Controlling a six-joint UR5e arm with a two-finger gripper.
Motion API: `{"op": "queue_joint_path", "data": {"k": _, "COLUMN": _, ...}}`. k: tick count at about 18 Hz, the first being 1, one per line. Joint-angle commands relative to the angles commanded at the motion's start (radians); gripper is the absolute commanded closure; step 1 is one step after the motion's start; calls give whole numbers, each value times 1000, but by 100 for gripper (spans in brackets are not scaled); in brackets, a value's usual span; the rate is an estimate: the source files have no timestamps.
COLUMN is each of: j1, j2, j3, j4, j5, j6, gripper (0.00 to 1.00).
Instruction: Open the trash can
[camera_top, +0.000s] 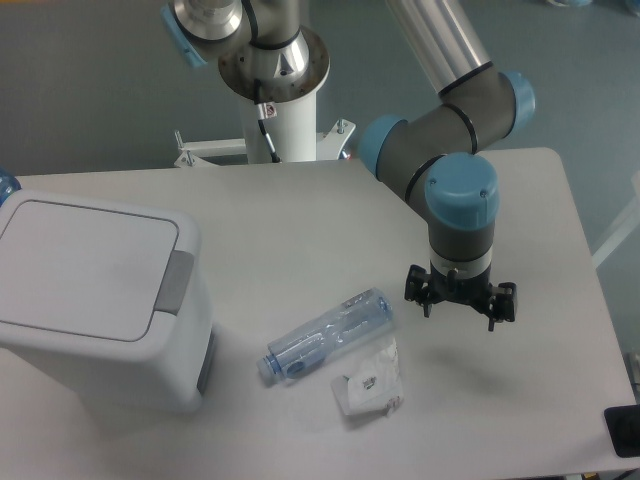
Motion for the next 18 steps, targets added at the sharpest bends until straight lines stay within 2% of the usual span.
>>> {"op": "queue_joint_path", "data": {"k": 5, "j1": -6, "j2": 3, "j3": -3, "j4": 5, "j5": 2, "j6": -5, "gripper": 0}}
{"op": "queue_joint_path", "data": {"k": 9, "j1": -29, "j2": -8, "j3": -15, "j4": 84, "j5": 3, "j6": -18, "gripper": 0}}
{"op": "queue_joint_path", "data": {"k": 11, "j1": -29, "j2": -3, "j3": -9, "j4": 94, "j5": -6, "j6": -105, "gripper": 0}}
{"op": "queue_joint_path", "data": {"k": 13, "j1": -31, "j2": 3, "j3": 43, "j4": 95, "j5": -41, "j6": -194, "gripper": 0}}
{"op": "queue_joint_path", "data": {"k": 16, "j1": -29, "j2": 9, "j3": 133, "j4": 94, "j5": -167, "j6": -363, "gripper": 0}}
{"op": "queue_joint_path", "data": {"k": 18, "j1": -34, "j2": 20, "j3": 158, "j4": 94, "j5": -240, "j6": -457, "gripper": 0}}
